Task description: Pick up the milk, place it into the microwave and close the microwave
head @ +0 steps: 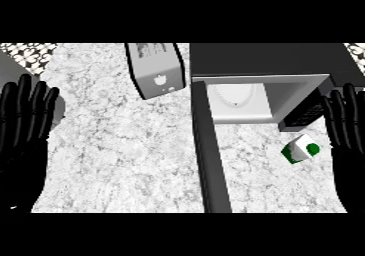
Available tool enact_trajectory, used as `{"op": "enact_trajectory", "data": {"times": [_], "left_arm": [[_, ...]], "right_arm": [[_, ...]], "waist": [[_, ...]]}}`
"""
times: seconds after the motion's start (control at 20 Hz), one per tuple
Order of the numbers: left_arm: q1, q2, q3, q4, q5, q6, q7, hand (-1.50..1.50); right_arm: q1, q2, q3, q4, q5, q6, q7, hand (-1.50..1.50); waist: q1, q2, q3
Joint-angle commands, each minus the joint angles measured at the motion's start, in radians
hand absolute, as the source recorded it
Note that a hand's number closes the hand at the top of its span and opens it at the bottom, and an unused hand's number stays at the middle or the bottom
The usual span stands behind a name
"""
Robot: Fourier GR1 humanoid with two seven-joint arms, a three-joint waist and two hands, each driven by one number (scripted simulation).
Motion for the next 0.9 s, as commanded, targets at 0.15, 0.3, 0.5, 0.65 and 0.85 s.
{"op": "enact_trajectory", "data": {"times": [0.15,0.3,0.5,0.65,0.85], "left_arm": [[0.038,0.022,0.010,-0.042,-0.054,0.013,0.038,-1.50],[0.082,-0.048,-0.027,-0.006,-0.036,0.056,0.109,-1.50],[0.233,-0.053,-0.050,-0.082,-0.019,0.040,0.065,-1.50],[0.332,-0.065,-0.131,-0.146,-0.088,0.080,0.031,-1.50],[0.492,-0.065,-0.169,-0.227,-0.059,0.043,-0.030,-1.50]], "right_arm": [[0.054,-0.094,-0.097,0.094,-0.121,0.170,-0.137,-1.50],[0.051,-0.096,-0.033,0.121,-0.303,0.306,-0.067,-1.50],[0.101,-0.137,-0.086,0.134,-0.410,0.388,-0.065,-1.50],[0.191,-0.128,-0.082,0.025,-0.441,0.416,-0.056,-1.50],[0.203,-0.101,-0.110,0.157,-0.368,0.459,-0.168,-1.50]], "waist": [[0.009,0.000,-0.030],[0.016,0.002,-0.029],[0.014,-0.001,-0.031],[0.008,-0.002,-0.031],[0.015,-0.002,-0.031]]}}
